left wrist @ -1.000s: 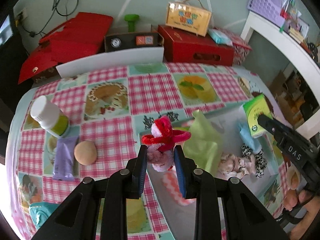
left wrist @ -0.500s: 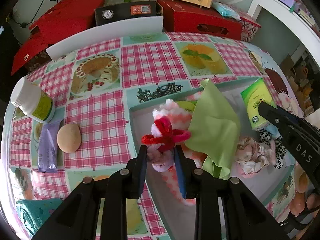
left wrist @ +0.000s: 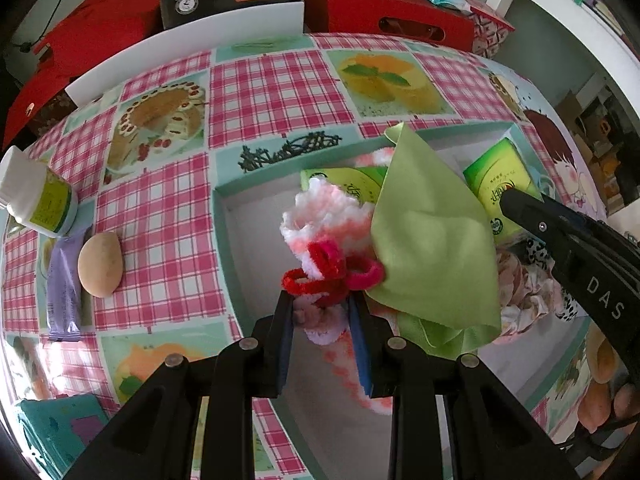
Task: Organize soft objects
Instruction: 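Carry both items over the white tray and lower them in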
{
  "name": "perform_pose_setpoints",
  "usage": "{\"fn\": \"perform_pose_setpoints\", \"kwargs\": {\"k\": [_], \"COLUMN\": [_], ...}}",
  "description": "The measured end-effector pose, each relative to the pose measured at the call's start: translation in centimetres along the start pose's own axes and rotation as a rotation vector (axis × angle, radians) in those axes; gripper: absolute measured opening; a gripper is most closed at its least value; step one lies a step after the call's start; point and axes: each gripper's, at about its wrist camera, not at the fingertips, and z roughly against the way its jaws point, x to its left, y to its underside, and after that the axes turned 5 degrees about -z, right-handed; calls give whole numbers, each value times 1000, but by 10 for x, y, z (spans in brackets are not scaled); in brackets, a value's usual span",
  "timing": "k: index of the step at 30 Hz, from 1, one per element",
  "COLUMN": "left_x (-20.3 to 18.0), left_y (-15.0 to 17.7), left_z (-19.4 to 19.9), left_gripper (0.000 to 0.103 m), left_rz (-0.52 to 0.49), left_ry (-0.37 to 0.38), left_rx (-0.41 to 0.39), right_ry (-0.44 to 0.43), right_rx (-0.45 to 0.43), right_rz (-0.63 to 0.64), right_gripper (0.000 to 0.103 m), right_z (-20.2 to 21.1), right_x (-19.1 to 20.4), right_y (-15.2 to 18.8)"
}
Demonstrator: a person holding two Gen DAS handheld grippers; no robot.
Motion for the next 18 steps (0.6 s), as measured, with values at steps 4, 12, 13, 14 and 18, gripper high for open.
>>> {"fn": "perform_pose_setpoints", "kwargs": {"k": [4,12,13,14,18], "left_x": [-2,0,0,0,2], "left_y": [0,0,0,0,-1], "left_z": [-1,2,3,6,15], "left_gripper": [28,34,36,38,46], "left_rz": [-5,-4,-3,-3,-2], "left_ry": [-5,-5,-5,-5,-5], "left_rx": [2,10,9,5,-13], "right_ry": [8,16,20,22,30], "right_rx": [11,15,11,9,0], "right_rz": [-4,-8,-5,-3,4], "right_gripper": [27,30,30,30,30], "right_z": [-3,-4,-3,-3,0], "right_x": [-1,-1,0,0,1], "right_y": [0,0,0,0,-1]}}
